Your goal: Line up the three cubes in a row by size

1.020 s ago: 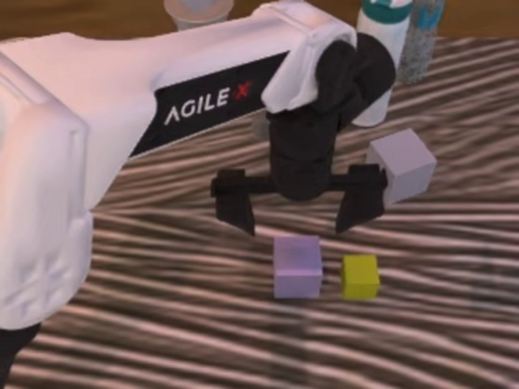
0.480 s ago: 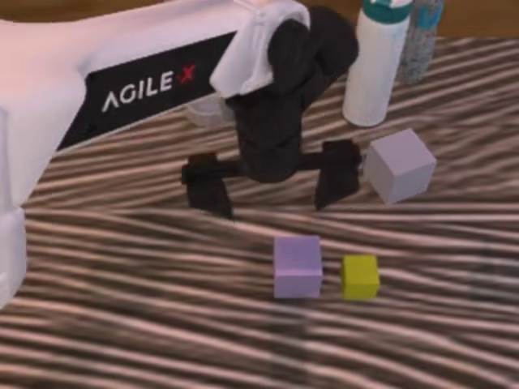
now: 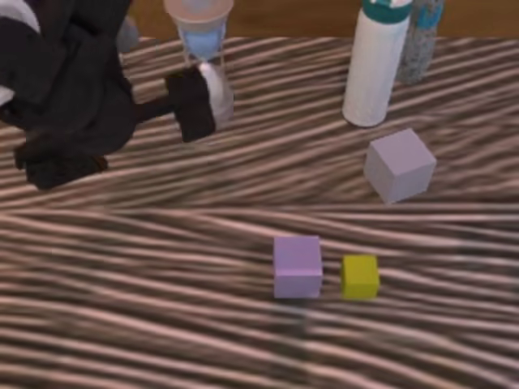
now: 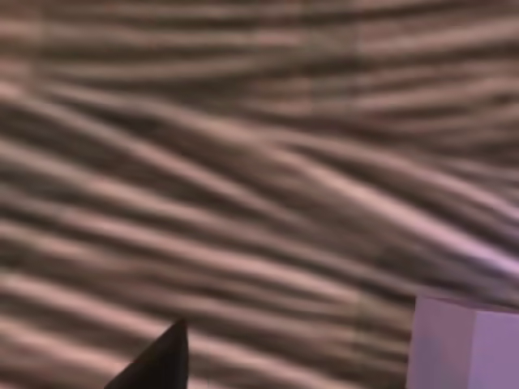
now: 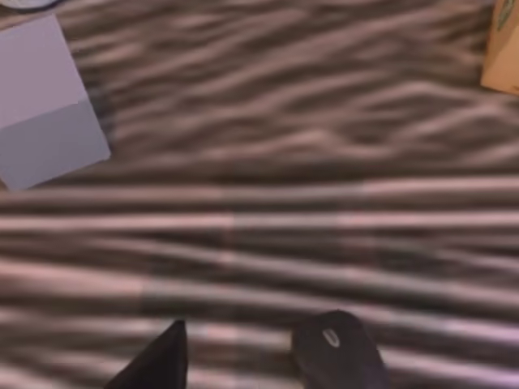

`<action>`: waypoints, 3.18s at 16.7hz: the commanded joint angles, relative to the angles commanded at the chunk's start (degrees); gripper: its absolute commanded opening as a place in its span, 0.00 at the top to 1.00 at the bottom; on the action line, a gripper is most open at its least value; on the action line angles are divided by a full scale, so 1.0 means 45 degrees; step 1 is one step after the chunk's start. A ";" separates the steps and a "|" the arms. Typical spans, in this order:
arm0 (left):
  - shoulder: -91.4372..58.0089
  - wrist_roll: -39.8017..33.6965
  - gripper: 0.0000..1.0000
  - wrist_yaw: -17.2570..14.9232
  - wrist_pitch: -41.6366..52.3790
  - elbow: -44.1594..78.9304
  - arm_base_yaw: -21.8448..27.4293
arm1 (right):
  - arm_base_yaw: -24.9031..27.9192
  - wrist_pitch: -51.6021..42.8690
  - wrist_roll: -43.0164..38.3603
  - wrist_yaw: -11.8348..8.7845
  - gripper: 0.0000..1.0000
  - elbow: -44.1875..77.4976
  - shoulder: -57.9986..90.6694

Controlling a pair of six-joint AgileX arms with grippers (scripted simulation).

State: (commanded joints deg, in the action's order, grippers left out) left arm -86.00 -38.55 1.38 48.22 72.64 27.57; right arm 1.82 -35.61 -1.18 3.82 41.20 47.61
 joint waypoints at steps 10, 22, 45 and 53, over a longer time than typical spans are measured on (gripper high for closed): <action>1.2287 0.4537 0.00 -0.0023 -0.6271 -1.0736 -0.4336 | 0.1598 -0.8464 0.0742 0.0461 0.00 1.1367 1.4203; 1.9112 0.8567 0.00 -0.0306 -1.0716 -1.6143 -0.6382 | 0.3529 -1.0089 0.1378 -0.0772 0.00 2.0387 2.0961; 1.9112 0.8567 0.00 -0.0306 -1.0716 -1.6143 -0.6382 | 0.3548 -0.5967 0.1354 -0.0765 0.23 1.6787 2.1482; 1.9112 0.8567 0.00 -0.0306 -1.0716 -1.6143 -0.6382 | 0.3548 -0.5967 0.1354 -0.0765 0.83 1.6787 2.1482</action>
State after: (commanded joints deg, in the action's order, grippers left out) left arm 0.00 0.00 0.00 0.00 0.00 -1.15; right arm 17.78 -62.46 4.91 0.38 116.74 144.28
